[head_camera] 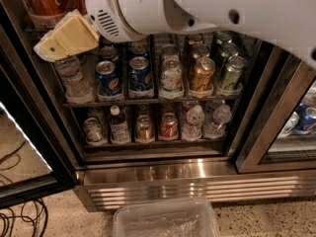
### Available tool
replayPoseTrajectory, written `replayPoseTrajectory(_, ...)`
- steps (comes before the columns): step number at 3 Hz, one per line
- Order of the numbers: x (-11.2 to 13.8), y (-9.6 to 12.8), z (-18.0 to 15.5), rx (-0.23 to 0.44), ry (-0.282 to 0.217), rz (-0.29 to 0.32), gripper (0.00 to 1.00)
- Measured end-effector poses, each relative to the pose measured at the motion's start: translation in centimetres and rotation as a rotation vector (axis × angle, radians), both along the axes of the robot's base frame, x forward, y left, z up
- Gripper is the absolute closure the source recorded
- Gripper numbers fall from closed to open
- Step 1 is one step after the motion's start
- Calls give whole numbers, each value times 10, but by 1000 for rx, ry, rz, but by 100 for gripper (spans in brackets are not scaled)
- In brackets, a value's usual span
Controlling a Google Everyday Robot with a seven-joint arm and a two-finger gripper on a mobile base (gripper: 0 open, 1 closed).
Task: Pick coke can from top shelf of fridge
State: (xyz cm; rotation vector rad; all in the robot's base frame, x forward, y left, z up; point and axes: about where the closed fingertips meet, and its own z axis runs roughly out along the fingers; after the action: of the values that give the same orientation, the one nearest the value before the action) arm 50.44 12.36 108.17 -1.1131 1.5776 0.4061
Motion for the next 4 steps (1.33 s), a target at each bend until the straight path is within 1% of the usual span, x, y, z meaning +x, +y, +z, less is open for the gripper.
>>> replayPoseTrajectory(1,-5,4,5,-2,-13,-1,0)
replayPoseTrajectory(2,-11,22,-11,-8,-35,-37,0)
replayPoseTrajectory(3,-6,17,-37,5,-89,-130,0)
replayPoseTrajectory(4,-14,-3,-41,46,-170,-220,0)
